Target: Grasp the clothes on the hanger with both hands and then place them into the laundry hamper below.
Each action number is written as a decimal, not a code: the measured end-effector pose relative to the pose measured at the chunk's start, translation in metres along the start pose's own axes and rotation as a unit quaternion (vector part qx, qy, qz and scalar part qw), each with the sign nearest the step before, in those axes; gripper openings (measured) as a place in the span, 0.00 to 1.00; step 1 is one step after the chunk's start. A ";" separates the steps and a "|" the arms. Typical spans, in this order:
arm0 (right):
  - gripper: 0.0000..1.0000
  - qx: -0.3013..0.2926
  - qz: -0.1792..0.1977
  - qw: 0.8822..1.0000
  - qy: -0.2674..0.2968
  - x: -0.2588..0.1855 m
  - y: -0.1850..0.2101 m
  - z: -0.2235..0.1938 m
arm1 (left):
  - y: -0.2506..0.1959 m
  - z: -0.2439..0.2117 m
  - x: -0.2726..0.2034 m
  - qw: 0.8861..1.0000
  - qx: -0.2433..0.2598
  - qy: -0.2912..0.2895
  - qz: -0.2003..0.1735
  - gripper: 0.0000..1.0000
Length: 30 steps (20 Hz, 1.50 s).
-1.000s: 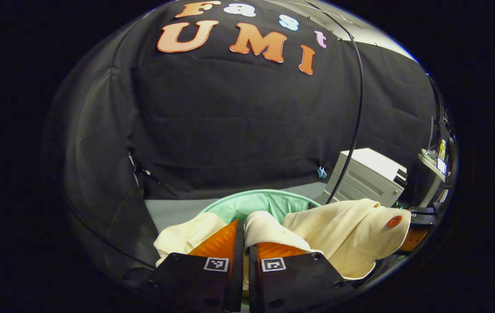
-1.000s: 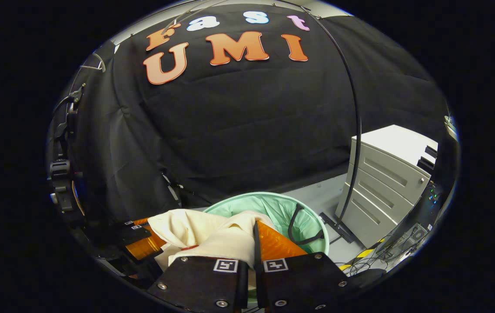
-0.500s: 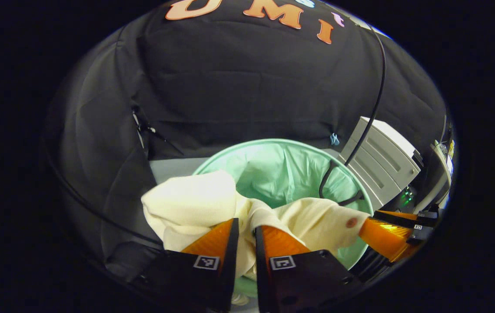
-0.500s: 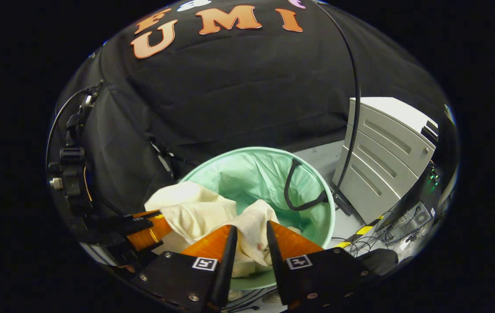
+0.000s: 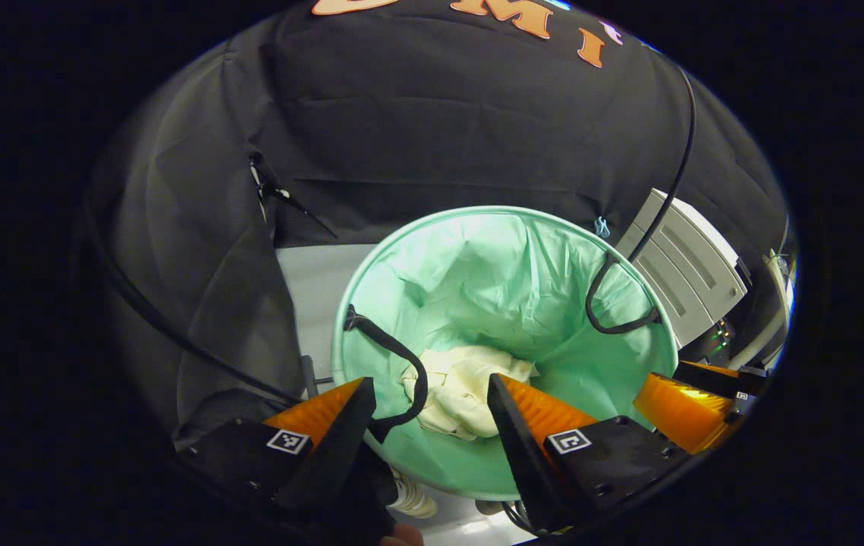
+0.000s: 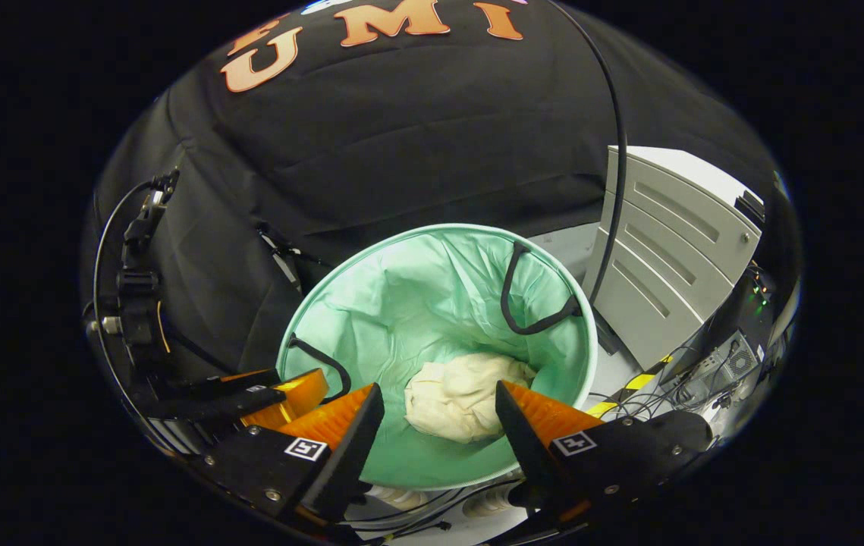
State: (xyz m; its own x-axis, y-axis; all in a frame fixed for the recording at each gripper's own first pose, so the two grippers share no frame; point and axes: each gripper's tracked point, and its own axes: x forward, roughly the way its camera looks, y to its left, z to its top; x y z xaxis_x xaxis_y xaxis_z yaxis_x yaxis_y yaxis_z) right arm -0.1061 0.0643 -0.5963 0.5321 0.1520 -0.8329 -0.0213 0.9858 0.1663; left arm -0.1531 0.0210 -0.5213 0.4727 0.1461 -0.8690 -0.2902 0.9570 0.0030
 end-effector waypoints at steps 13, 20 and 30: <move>0.95 -0.046 -0.082 0.977 -0.192 -0.139 -0.024 0.140 | 0.015 0.159 -0.164 0.967 -0.026 -0.251 -0.020 0.98; 0.95 -0.090 -0.105 0.929 -0.342 -0.253 -0.024 0.252 | -0.002 0.254 -0.276 0.921 -0.012 -0.388 -0.037 0.97; 0.94 -0.081 -0.050 0.863 -0.496 -0.473 0.024 0.379 | -0.010 0.333 -0.413 0.877 -0.039 -0.472 -0.079 0.99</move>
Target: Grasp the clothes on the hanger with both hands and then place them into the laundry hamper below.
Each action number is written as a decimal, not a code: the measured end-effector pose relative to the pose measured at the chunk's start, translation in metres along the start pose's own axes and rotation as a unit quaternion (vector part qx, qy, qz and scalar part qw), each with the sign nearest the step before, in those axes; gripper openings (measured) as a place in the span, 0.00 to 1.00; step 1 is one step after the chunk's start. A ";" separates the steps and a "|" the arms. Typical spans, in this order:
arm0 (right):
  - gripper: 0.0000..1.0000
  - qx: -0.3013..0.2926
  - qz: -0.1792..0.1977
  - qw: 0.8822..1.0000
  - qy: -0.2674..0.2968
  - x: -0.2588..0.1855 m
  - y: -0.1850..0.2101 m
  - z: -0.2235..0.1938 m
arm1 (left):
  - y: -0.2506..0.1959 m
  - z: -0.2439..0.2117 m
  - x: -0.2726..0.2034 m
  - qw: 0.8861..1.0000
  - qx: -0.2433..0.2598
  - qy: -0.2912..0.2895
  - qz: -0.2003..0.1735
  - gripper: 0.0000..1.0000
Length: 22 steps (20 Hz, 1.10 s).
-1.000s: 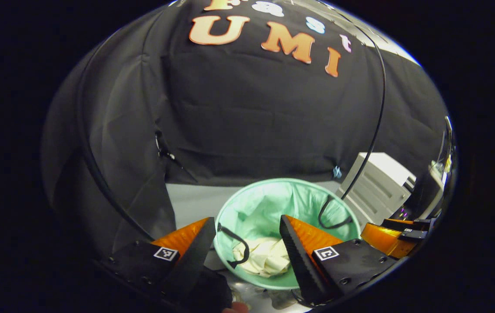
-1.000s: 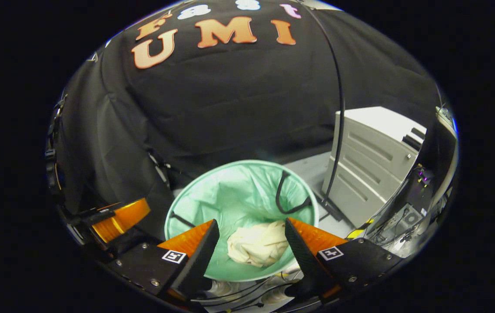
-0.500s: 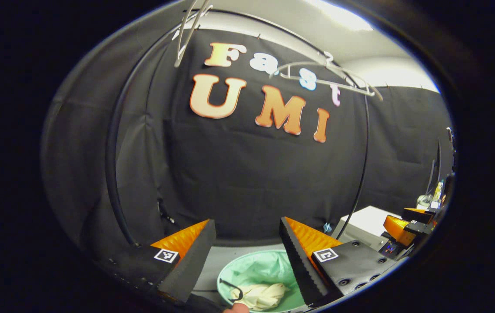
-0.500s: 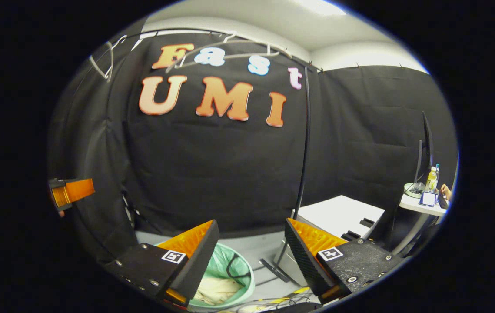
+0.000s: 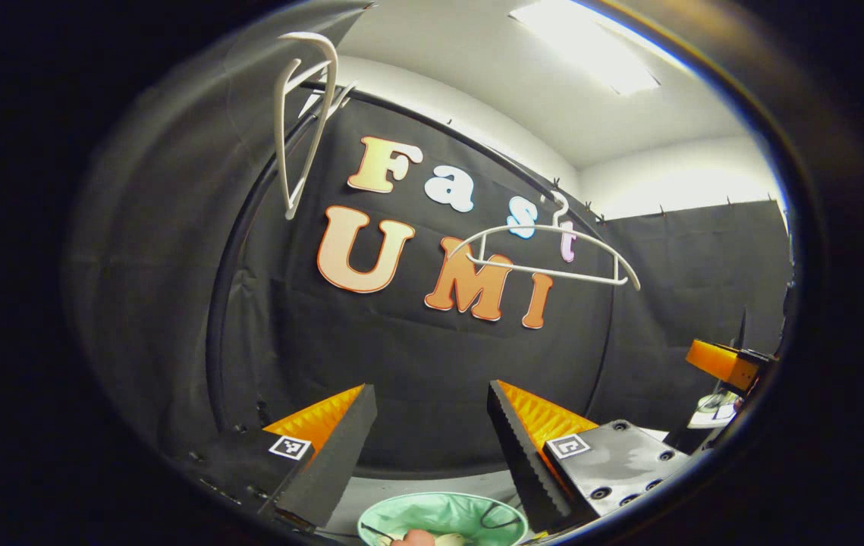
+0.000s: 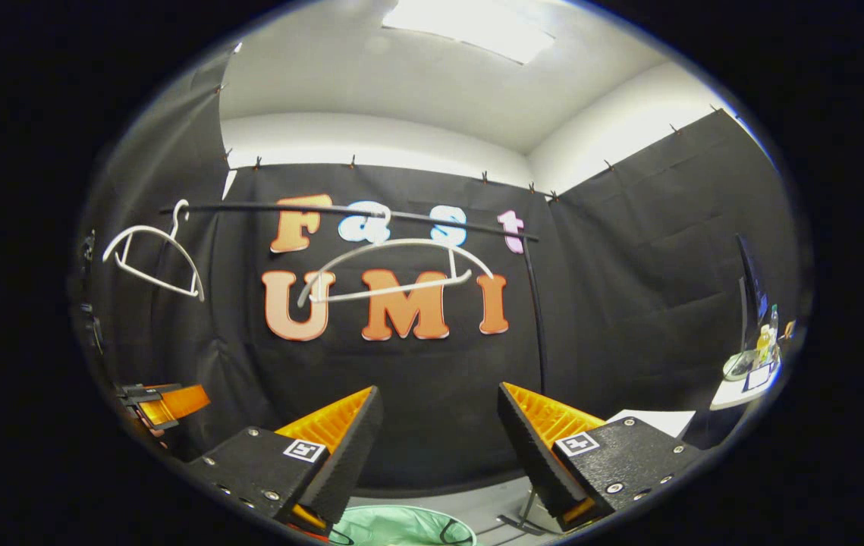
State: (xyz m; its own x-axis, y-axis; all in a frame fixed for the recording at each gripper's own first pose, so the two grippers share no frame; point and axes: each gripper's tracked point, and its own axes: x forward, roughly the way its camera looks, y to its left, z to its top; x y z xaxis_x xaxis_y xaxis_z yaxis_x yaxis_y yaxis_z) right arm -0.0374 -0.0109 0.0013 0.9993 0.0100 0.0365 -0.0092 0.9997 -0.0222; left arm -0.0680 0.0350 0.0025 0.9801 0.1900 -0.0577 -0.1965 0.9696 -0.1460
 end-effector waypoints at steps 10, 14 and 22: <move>0.94 0.017 0.014 0.999 -0.023 -0.016 0.010 0.042 | -0.010 0.054 0.005 0.999 0.008 -0.023 -0.025 0.96; 0.94 0.023 0.014 0.999 -0.020 -0.010 0.010 0.038 | -0.011 0.045 0.007 0.999 0.018 -0.019 -0.029 1.00; 0.94 0.025 0.019 0.999 -0.015 -0.010 0.017 0.035 | -0.014 0.048 0.001 0.999 0.031 -0.026 -0.033 0.97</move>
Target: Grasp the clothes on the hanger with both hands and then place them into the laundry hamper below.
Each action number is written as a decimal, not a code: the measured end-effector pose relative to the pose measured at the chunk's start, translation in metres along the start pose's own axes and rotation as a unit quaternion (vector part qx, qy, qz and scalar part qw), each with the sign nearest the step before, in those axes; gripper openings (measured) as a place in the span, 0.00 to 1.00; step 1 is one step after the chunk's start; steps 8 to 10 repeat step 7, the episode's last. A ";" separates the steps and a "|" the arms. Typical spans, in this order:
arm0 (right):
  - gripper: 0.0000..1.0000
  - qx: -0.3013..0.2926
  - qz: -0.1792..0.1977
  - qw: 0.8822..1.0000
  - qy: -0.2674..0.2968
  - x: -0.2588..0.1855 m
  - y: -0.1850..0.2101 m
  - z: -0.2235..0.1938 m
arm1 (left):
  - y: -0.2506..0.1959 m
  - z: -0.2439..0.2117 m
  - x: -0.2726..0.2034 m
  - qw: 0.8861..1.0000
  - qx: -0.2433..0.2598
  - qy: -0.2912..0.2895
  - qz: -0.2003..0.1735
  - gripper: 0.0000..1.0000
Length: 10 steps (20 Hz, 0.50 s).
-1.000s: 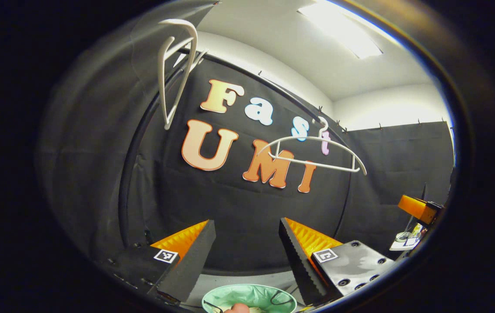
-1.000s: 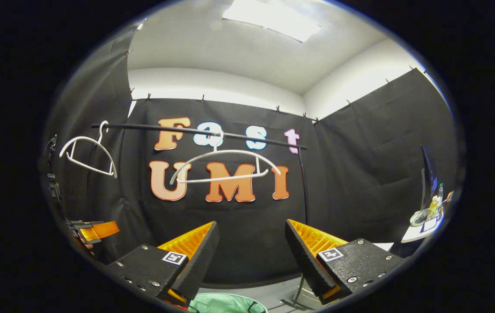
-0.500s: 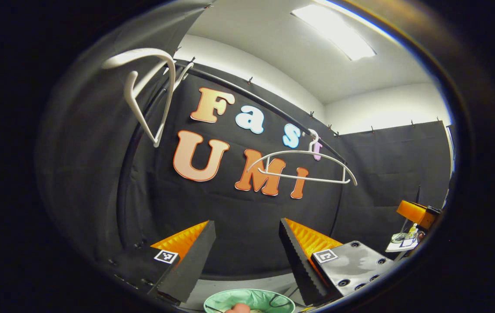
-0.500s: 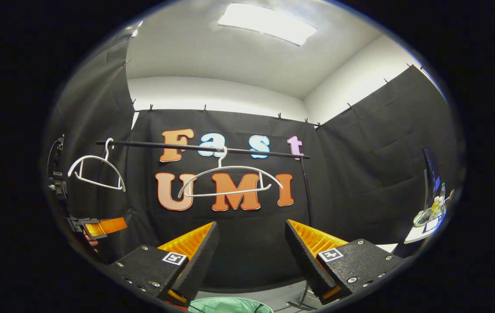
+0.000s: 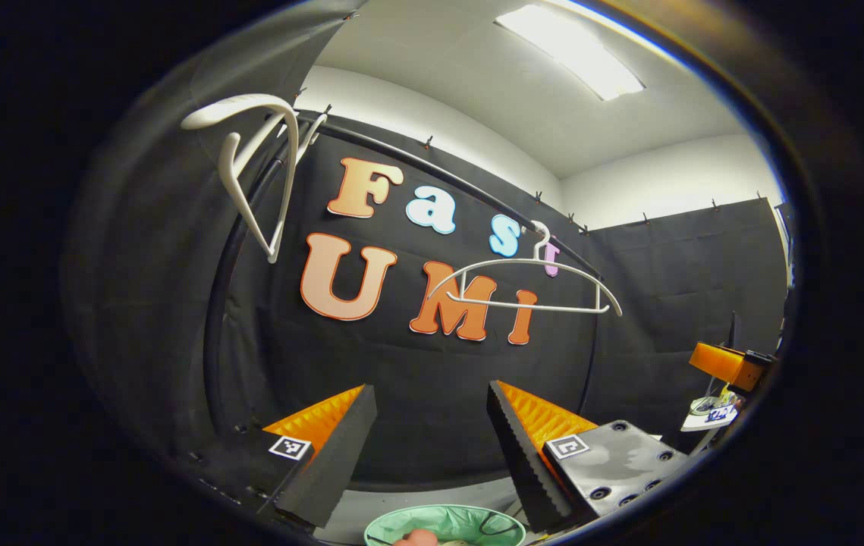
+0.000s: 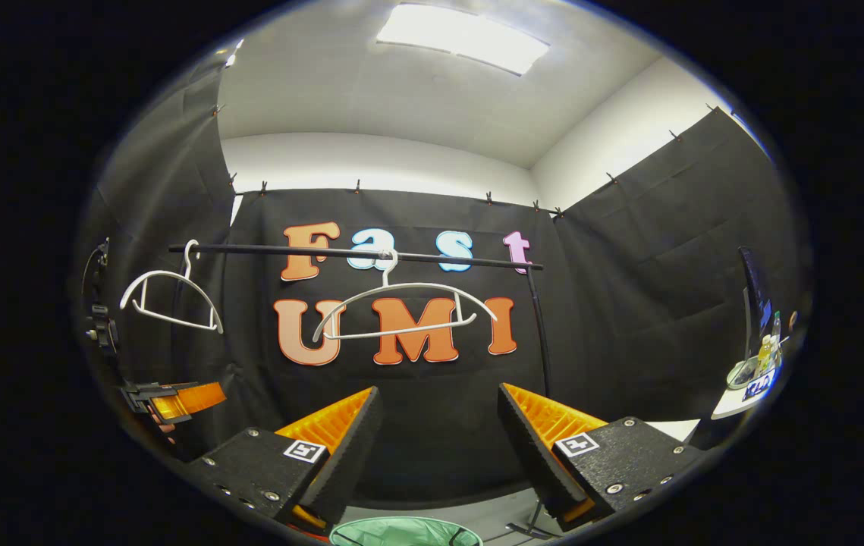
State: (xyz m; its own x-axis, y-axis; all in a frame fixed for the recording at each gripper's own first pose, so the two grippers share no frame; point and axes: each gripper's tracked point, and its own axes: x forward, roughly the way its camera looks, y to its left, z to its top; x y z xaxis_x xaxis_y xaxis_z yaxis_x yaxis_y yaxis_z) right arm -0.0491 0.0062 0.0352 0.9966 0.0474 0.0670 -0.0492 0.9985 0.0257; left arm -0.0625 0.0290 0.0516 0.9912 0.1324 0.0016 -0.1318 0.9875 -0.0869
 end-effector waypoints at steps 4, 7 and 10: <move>0.94 0.000 0.004 1.000 0.004 0.005 0.003 -0.004 | -0.001 -0.004 0.005 1.000 0.005 0.002 0.001 0.97; 0.94 0.004 0.003 1.000 0.006 0.007 0.002 -0.007 | 0.000 -0.002 0.004 1.000 0.012 -0.003 0.003 0.97; 0.94 0.004 0.003 1.000 0.006 0.007 0.002 -0.007 | 0.000 -0.002 0.004 1.000 0.012 -0.003 0.003 0.97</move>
